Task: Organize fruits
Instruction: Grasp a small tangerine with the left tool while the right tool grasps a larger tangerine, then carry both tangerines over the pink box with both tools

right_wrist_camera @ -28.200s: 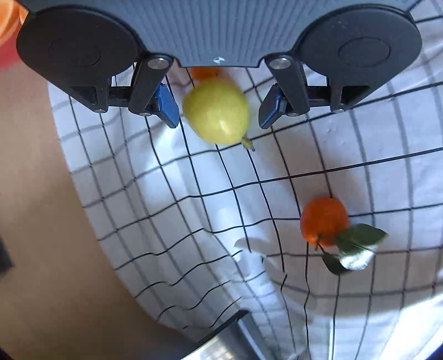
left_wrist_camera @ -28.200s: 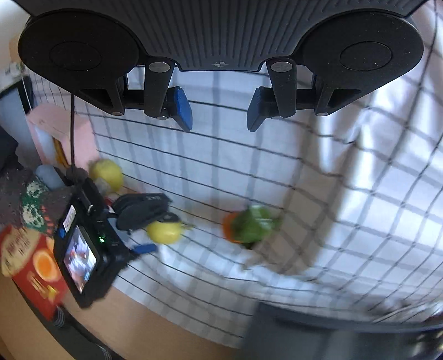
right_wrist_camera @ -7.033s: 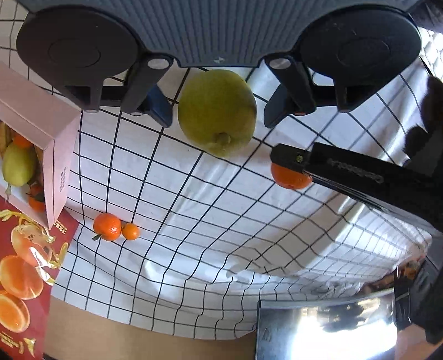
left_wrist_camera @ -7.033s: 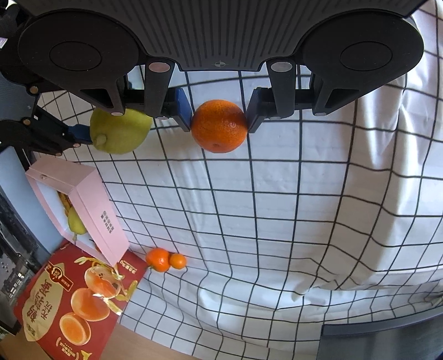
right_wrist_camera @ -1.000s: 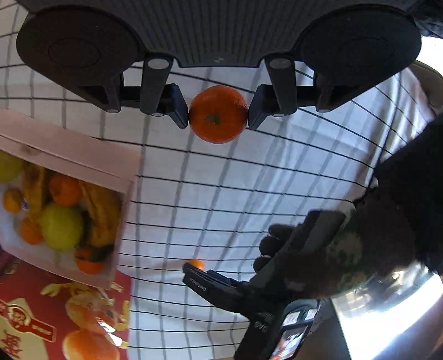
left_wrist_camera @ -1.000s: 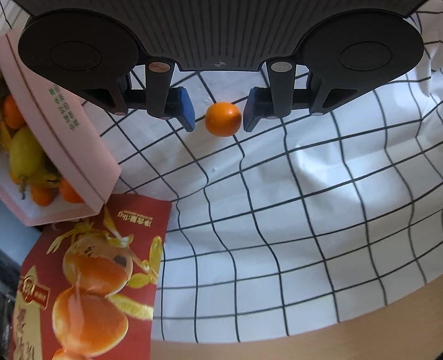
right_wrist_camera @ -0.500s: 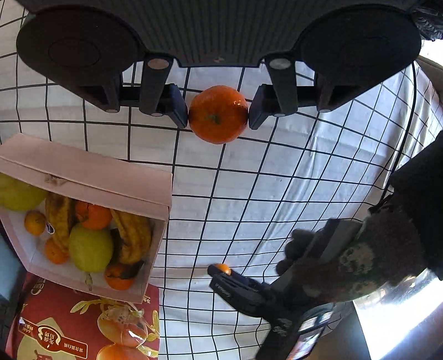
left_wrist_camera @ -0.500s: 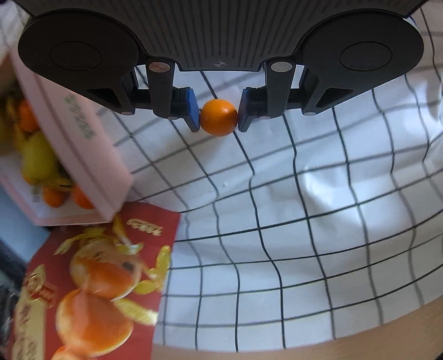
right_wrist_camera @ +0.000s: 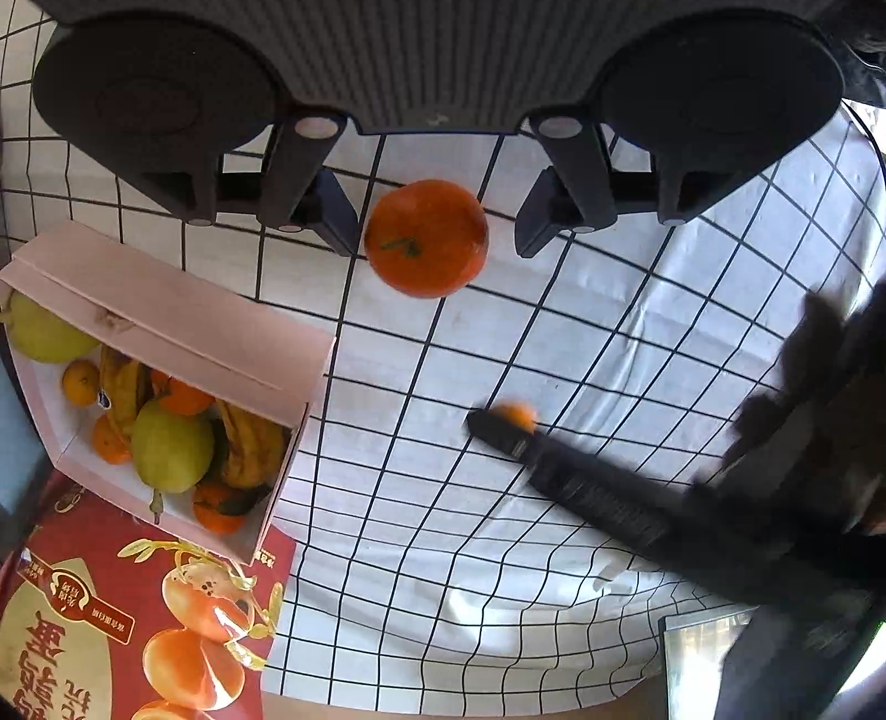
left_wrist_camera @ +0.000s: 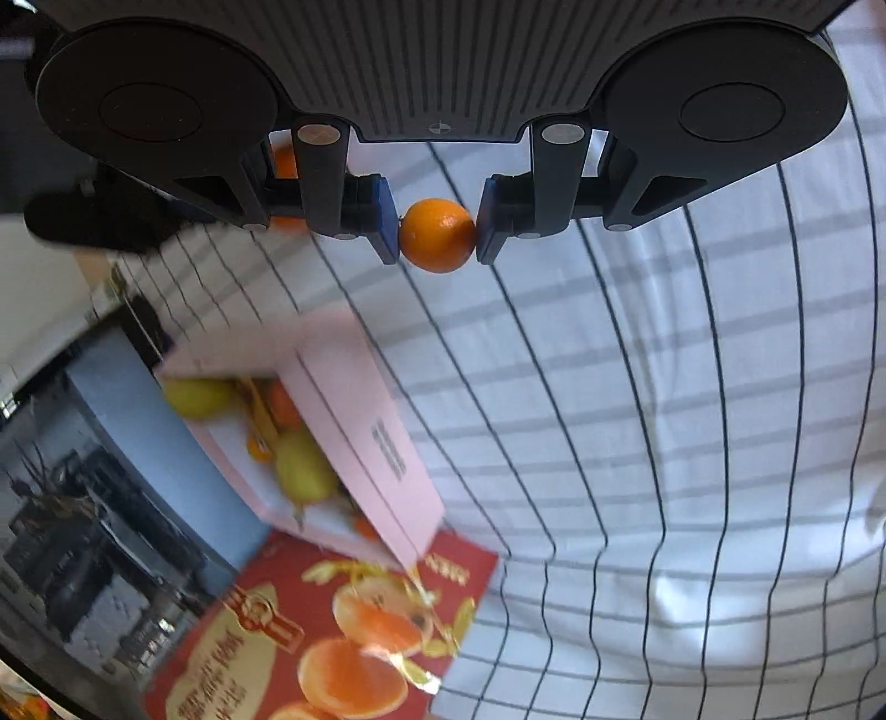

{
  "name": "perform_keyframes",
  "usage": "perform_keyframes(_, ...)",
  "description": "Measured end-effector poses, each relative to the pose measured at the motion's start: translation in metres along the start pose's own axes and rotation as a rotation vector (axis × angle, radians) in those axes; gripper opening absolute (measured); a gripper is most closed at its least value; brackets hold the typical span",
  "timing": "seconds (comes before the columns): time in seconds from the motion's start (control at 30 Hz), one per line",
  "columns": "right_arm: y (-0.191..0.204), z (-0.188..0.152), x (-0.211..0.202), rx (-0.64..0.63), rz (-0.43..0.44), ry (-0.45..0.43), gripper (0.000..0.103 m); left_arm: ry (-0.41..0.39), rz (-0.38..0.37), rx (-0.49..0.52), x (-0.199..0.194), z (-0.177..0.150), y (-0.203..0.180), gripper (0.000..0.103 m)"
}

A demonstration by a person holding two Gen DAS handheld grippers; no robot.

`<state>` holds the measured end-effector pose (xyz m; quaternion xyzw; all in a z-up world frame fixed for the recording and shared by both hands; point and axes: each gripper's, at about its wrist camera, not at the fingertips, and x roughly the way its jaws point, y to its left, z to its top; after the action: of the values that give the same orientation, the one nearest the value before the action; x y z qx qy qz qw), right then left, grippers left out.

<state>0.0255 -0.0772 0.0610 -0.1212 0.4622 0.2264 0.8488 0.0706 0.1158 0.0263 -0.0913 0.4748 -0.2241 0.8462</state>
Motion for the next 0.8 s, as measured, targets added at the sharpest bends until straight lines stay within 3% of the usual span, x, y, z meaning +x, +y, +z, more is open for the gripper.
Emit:
perform_keyframes(0.2, 0.006, -0.005, 0.000, -0.019, -0.045, -0.001, 0.070, 0.024, -0.037, -0.039, -0.009, -0.030, -0.005, 0.035)
perform_keyframes(0.33, 0.006, -0.011, 0.000, -0.030, -0.085, -0.052, 0.070, 0.030, -0.052, -0.073, -0.013, -0.041, -0.003, 0.035)
perform_keyframes(0.57, -0.005, -0.011, 0.004, 0.057, -0.054, -0.062, 0.070, 0.023, -0.044, -0.074, -0.025, -0.046, -0.006, 0.034)
perform_keyframes(0.63, -0.007, -0.010, 0.004, 0.065, -0.049, -0.073, 0.067, 0.022, -0.040, -0.064, -0.027, -0.045, -0.009, 0.034)
perform_keyframes(0.73, -0.007, -0.008, 0.002, 0.064, -0.003, -0.080, 0.050, 0.023, -0.042, -0.055, -0.029, -0.041, -0.014, 0.035)
perform_keyframes(0.8, -0.006, -0.007, -0.002, 0.056, 0.005, -0.086, 0.050, 0.015, -0.051, -0.054, -0.030, -0.035, -0.019, 0.035)
